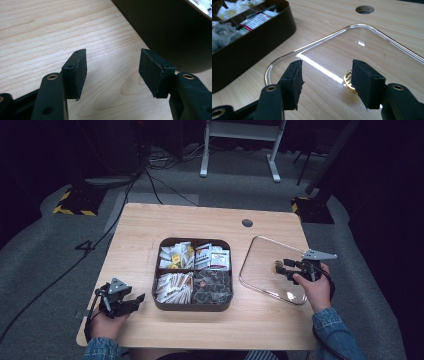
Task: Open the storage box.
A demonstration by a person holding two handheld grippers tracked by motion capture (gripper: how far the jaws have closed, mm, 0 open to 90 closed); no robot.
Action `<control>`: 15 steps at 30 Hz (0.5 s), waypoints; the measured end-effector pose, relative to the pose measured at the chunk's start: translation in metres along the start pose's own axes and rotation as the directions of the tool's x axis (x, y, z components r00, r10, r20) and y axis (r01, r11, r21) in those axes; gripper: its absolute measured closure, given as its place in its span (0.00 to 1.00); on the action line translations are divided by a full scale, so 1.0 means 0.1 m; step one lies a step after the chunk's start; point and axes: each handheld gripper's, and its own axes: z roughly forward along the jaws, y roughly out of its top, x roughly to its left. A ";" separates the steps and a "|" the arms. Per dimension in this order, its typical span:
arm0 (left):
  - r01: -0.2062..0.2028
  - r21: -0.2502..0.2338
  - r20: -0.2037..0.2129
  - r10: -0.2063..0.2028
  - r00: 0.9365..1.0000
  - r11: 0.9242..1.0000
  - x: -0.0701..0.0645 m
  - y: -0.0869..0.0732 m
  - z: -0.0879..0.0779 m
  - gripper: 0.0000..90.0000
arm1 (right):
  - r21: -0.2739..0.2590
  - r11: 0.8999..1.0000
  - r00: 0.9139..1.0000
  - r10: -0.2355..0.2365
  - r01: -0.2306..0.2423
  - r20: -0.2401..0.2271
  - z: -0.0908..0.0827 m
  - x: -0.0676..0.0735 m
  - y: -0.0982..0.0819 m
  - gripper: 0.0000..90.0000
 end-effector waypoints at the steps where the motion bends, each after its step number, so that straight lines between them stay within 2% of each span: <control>1: -0.001 0.001 -0.001 0.001 1.000 1.000 -0.01 0.00 0.00 0.44 | -0.004 1.000 1.000 0.000 0.000 -0.007 -0.01 0.02 -0.01 0.47; 6: 0.010 0.008 0.007 -0.010 1.000 1.000 -0.02 0.00 -0.03 0.44 | -0.031 1.000 0.999 -0.007 0.006 -0.033 -0.01 0.13 -0.10 0.47; 8: 0.015 0.015 0.006 -0.015 1.000 1.000 -0.03 0.02 -0.03 0.44 | -0.002 1.000 0.998 -0.017 0.016 -0.052 0.01 0.19 -0.14 0.46; 10: 0.009 0.018 0.004 -0.009 1.000 1.000 -0.04 0.04 -0.03 0.44 | 0.003 1.000 0.998 -0.031 0.031 -0.050 0.02 0.22 -0.16 0.46; 15: -0.004 0.035 0.001 0.004 1.000 0.999 -0.07 0.08 -0.01 0.44 | 0.025 0.997 0.995 -0.066 0.068 -0.078 0.06 0.37 -0.20 0.47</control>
